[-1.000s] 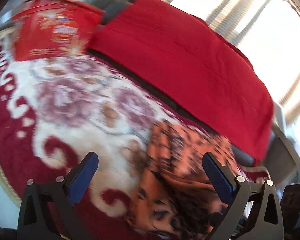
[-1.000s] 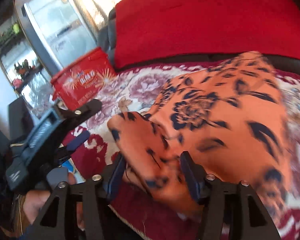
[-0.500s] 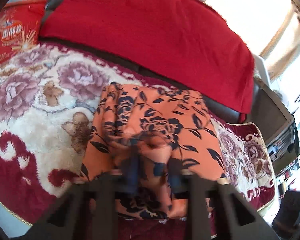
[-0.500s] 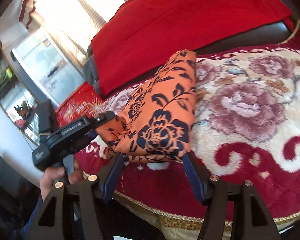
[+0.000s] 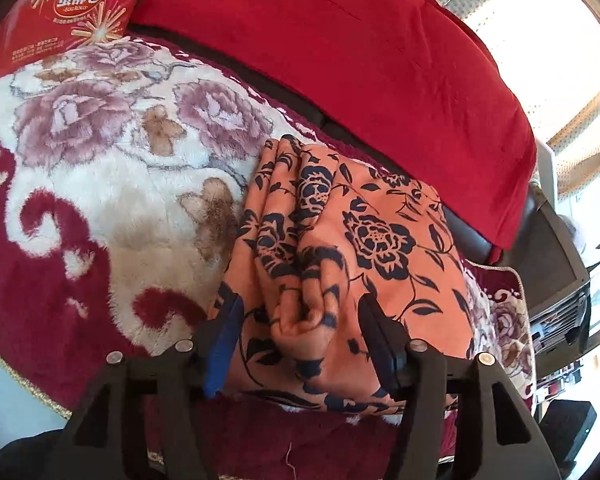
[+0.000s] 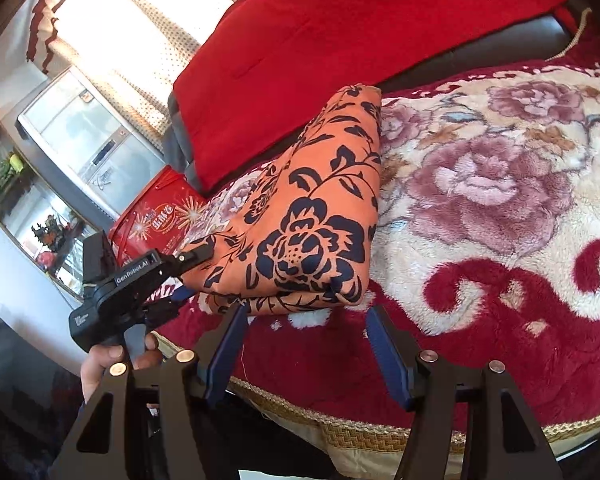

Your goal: Fold small clothes

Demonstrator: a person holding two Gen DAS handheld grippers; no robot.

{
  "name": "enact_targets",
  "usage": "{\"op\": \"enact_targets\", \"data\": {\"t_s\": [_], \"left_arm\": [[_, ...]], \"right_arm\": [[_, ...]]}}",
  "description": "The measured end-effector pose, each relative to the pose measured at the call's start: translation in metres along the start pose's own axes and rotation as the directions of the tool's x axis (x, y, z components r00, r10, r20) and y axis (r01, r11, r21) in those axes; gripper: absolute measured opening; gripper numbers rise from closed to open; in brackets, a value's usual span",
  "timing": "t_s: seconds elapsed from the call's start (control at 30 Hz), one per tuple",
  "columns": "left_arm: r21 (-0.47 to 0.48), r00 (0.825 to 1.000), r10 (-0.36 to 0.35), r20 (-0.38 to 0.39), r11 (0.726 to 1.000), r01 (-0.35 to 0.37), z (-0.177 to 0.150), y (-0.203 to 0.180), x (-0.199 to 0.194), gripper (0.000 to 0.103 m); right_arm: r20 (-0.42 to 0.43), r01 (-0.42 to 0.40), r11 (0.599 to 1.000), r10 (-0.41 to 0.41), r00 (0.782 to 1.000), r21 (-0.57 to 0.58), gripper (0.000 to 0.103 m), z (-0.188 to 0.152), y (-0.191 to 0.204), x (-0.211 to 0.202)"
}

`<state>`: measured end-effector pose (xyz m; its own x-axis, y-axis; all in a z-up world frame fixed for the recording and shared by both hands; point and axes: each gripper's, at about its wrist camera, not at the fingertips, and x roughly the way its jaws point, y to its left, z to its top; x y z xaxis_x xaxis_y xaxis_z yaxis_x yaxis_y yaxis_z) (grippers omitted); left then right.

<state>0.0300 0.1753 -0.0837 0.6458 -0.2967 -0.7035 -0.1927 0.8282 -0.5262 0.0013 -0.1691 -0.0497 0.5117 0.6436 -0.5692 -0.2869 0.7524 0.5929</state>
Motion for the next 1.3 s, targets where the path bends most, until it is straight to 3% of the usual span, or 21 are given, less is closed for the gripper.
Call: {"op": "enact_targets", "data": {"t_s": [0.1,0.17,0.2,0.27,0.33,0.4,0.43,0.5,0.53,0.67,0.83,0.9,0.97,1.0,1.03,1.13,1.2,1.3], "left_arm": [[0.006,1.000,-0.012,-0.022,1.000,0.012,0.007,-0.005,0.005,0.058],[0.016,0.999,0.008,-0.048,1.000,-0.007,0.015,-0.011,0.012,0.018],[0.018,0.999,0.011,-0.047,1.000,-0.010,0.018,-0.013,0.010,0.018],[0.054,0.999,-0.009,0.041,0.999,0.007,0.021,-0.026,-0.012,0.016],[0.163,0.986,-0.002,0.169,0.986,-0.026,0.016,-0.048,-0.041,0.016],[0.196,0.974,0.046,0.221,0.976,-0.090,0.006,-0.048,-0.047,0.016],[0.176,0.978,0.075,0.195,0.978,-0.110,0.002,-0.038,-0.038,0.016],[0.113,0.994,0.100,0.035,0.988,-0.104,-0.003,-0.011,-0.002,0.016],[0.090,0.995,0.098,-0.010,0.991,-0.097,-0.006,0.000,0.010,0.016],[0.041,1.000,0.001,0.028,0.999,-0.002,-0.007,0.012,0.006,0.018],[0.187,0.987,-0.050,0.152,0.982,0.021,0.000,-0.012,-0.016,0.018],[0.160,0.992,-0.015,0.128,0.987,-0.006,0.000,-0.004,-0.008,0.021],[0.067,0.997,0.039,-0.061,0.997,-0.035,-0.001,0.014,0.023,0.029],[0.026,0.996,0.022,-0.087,0.999,-0.020,0.002,0.020,0.024,0.029],[0.011,0.997,0.003,-0.073,1.000,-0.002,0.006,0.020,0.017,0.035],[0.004,1.000,0.024,0.020,1.000,-0.024,0.024,0.016,-0.009,0.075],[0.018,0.998,0.009,0.067,1.000,-0.010,0.039,0.013,-0.016,0.081],[0.036,1.000,-0.006,-0.012,0.999,0.007,0.059,0.009,0.007,0.081]], "right_arm": [[0.003,0.003,1.000,-0.003,1.000,0.014,0.066,0.001,-0.003,0.000],[0.002,0.007,1.000,-0.007,1.000,0.014,0.066,0.002,-0.002,0.000],[0.002,0.010,1.000,-0.010,1.000,0.009,0.066,0.003,-0.001,0.000],[0.004,0.016,1.000,-0.016,1.000,-0.002,0.066,0.003,0.001,-0.002],[0.008,0.024,1.000,-0.024,1.000,-0.008,0.066,0.004,0.001,-0.004],[0.001,0.038,0.999,-0.038,0.999,-0.007,0.066,0.005,-0.002,-0.003],[0.002,0.041,0.999,-0.041,0.999,-0.003,0.066,0.006,-0.003,-0.002],[-0.004,0.047,0.999,-0.047,0.999,0.008,0.066,0.007,-0.006,0.001],[-0.009,0.049,0.999,-0.049,0.999,0.011,0.066,0.008,-0.006,0.004],[-0.029,0.053,0.999,-0.053,0.998,-0.009,0.066,0.005,-0.001,0.012],[-0.044,0.054,0.998,-0.054,0.998,-0.010,0.066,0.002,0.002,0.020],[-0.048,0.056,0.998,-0.057,0.997,-0.013,0.066,0.002,0.002,0.022],[-0.049,0.057,0.998,-0.058,0.997,-0.014,0.066,0.003,0.003,0.022],[-0.048,0.058,0.998,-0.058,0.997,-0.016,0.066,0.003,0.003,0.021],[-0.048,0.059,0.998,-0.060,0.997,-0.018,0.066,0.004,0.002,0.021],[-0.050,0.068,0.998,-0.069,0.996,-0.013,0.066,0.005,-0.004,0.020],[-0.058,0.077,0.997,-0.076,0.995,0.001,0.066,0.004,-0.010,0.022],[-0.066,0.078,0.997,-0.077,0.995,0.020,0.066,0.002,-0.016,0.027]]}}
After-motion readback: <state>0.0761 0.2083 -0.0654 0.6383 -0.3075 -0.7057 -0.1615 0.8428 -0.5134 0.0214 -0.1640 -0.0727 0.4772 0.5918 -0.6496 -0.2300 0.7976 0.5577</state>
